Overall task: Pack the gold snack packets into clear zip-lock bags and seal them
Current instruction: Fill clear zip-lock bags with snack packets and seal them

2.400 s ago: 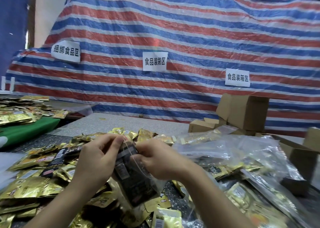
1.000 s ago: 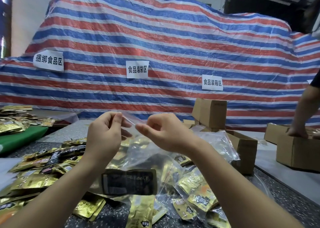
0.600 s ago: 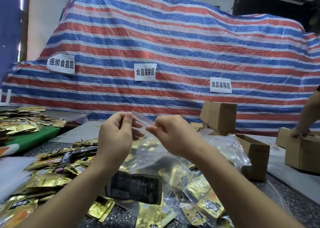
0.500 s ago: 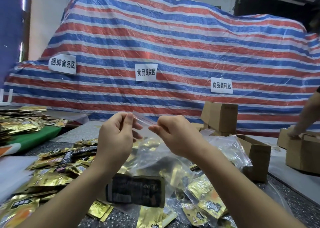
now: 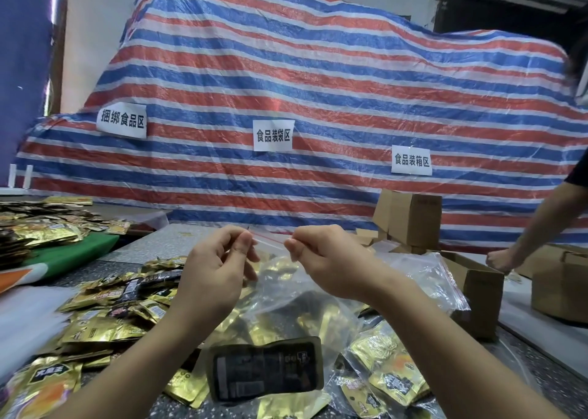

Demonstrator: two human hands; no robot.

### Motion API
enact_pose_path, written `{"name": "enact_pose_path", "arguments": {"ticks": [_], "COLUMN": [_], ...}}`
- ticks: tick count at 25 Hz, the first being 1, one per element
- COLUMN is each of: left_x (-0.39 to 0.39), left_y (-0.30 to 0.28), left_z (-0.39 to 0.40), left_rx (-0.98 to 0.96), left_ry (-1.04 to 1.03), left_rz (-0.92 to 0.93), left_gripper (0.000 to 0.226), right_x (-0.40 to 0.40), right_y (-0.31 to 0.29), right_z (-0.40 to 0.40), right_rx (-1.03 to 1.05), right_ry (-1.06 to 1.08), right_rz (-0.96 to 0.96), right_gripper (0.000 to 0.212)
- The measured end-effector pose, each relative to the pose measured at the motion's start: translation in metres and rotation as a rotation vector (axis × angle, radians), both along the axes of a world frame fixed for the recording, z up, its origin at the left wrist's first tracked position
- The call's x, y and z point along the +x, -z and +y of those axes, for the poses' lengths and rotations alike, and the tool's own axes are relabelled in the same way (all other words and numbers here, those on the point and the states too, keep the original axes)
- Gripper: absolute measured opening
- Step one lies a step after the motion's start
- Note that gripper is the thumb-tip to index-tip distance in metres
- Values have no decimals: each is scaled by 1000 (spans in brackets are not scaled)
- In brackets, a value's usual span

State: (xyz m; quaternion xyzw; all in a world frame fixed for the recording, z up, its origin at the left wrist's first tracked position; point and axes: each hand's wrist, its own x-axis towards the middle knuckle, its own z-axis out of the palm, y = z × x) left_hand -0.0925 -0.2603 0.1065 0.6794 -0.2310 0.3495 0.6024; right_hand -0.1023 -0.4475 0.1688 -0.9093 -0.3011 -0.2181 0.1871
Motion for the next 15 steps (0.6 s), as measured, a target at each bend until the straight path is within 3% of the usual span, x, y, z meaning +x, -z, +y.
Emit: {"name": "enact_pose_path", "arguments": {"ticks": [15], "left_x": [-16], "left_y": [-3], "left_z": [-10], "left_rx": [111], "left_ry": [-38], "left_rz": [-48], "left_gripper": [18], "right_x": [-7], "right_y": [3], "right_z": [25], "right_rx": [171], "right_ry": [-28], "right_rz": [31], "right_gripper": [18]}}
